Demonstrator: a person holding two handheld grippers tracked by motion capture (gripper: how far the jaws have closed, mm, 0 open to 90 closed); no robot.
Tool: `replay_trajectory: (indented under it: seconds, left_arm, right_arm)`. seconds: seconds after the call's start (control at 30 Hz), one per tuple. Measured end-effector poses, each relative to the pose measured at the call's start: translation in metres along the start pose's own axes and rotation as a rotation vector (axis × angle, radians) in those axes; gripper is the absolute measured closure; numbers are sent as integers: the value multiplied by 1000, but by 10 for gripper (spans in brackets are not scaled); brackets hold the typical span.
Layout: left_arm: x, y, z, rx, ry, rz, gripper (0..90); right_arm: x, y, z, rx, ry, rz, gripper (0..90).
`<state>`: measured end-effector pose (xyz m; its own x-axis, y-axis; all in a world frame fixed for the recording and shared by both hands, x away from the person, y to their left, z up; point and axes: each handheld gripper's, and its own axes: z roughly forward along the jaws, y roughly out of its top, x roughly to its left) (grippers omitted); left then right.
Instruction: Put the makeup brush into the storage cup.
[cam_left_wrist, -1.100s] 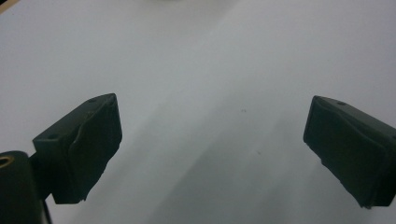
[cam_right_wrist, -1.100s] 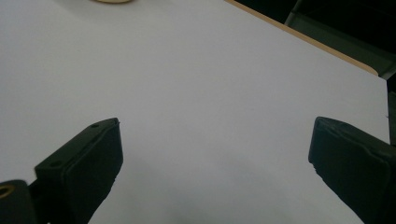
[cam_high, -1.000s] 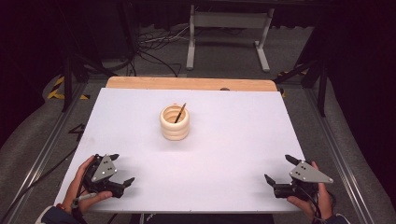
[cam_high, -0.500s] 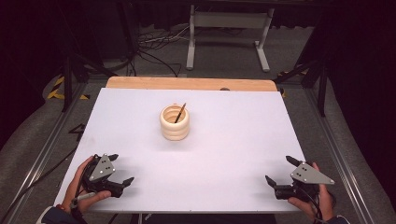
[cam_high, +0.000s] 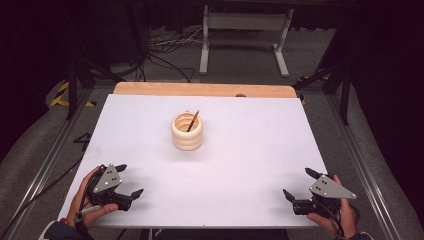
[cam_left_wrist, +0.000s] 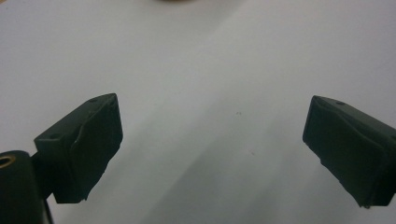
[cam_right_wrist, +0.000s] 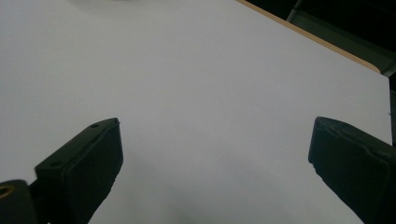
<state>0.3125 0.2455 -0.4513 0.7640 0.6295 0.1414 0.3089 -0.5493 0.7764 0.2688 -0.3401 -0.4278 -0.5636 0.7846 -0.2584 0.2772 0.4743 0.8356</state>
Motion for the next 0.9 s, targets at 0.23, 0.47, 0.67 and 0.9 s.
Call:
replay_trajectory:
  seconds: [0.23,0.47,0.67,0.9]
  left_arm:
    - [1,0,2,8,3,-1,58]
    - [0,-1,2,10,3,-8,59]
    - [1,-1,1,12,6,-8,61]
    - [1,-1,-1,8,10,-16,61]
  right_arm:
    - [-1,-2,2,6,6,2,36]
    - [0,-1,2,6,8,6,36]
    - [1,0,6,11,18,-1,37]
    - [2,0,7,14,26,-1,37]
